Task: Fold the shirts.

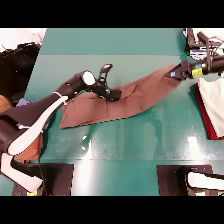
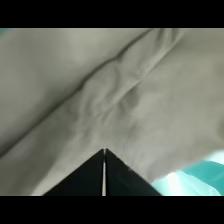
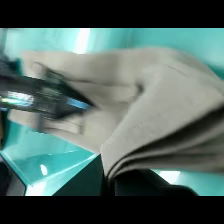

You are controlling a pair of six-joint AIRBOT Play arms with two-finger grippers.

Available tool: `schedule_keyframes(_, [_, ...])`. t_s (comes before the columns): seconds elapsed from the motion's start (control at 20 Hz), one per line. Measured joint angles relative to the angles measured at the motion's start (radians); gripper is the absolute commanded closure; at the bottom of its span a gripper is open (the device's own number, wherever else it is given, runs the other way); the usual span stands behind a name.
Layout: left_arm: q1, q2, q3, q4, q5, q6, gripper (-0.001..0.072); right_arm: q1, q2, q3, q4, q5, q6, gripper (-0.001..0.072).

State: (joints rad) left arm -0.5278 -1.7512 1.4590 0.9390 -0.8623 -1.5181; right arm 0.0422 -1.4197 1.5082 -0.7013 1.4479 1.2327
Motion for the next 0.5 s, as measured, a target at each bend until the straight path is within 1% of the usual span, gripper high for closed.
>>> schedule_keyframes(0.25, [-0.017,-0.068,0.039,-0.014,-0.003,-0.002,0.068,0.134,0.015,0.135,0.004,-0.005,0.048,0.07])
schedule_keyframes(0.5, [-0.014,-0.079,0.048,-0.018,0.005,-0.002,0.0681,0.234,0.018,0.187,0.003,-0.041,0.064,0.07])
